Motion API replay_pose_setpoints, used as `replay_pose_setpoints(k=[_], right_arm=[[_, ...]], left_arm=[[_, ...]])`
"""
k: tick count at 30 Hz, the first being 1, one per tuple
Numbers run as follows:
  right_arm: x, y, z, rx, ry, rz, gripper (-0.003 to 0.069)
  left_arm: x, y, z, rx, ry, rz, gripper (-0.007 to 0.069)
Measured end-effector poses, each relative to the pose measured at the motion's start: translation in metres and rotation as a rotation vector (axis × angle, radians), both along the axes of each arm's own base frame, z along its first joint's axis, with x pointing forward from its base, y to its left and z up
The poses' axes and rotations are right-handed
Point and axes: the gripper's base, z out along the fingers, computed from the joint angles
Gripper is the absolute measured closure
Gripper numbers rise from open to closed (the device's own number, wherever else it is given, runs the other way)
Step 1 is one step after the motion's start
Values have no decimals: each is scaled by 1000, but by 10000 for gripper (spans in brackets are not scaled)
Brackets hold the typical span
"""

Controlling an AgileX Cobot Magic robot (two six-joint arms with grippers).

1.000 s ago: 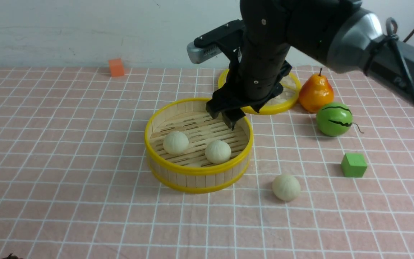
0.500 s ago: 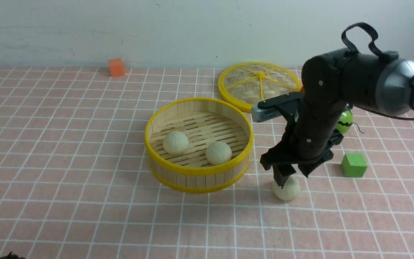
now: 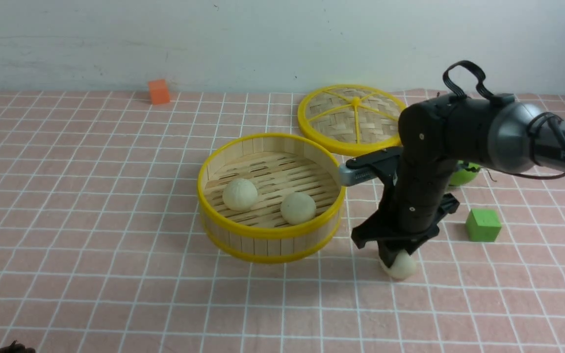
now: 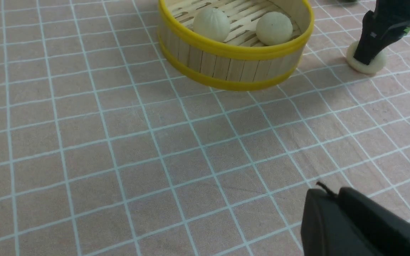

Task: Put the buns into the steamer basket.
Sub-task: Use the right arm to grab a steamed stuffed bun, then use the right arm to put the steamed stuffed bun into the steamer

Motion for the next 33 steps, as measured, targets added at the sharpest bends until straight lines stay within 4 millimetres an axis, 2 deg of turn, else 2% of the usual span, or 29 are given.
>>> replay_pose_setpoints(k=[2,3,10,11,12,14,19,20,21,23,26,30,31,33], right_arm=[[3,2,11,3,-16,4,611],[4,2,16,7,-25,5,629],[24,36,88,137,-293,51,641],[25,36,89,139,-298,51,641],[28,45,97,173,-354,61,641],[34,54,101,213,-417,68,639],[50,68,79,256,-468,65,604],[57,72,64,265,-475,60,568],[58,73,60,264,-470,59,562],[67,77,38,265,-475,56,452],[72,80,22,266,-478,53,303],[73,82,19,290,-473,39,147],[73,82,19,296,-473,36,134],[70,84,29,340,-464,13,64]], left_arm=[[0,0,0,-1,-2,0,586],[0,0,0,-1,-2,0,586],[0,0,1,-5,-10,1,586],[0,0,1,-5,-10,1,586],[0,0,1,-6,-10,1,586],[0,-1,1,-13,-7,-1,583],[0,-1,1,-23,-2,-3,577],[0,-1,1,-25,-1,-3,575],[0,-1,1,-25,-1,-3,575],[0,-1,1,-26,0,-4,575],[0,-1,1,-28,0,-4,572],[0,-1,1,-28,0,-4,571],[0,-1,1,-28,0,-4,571],[0,-1,1,-28,0,-4,571]])
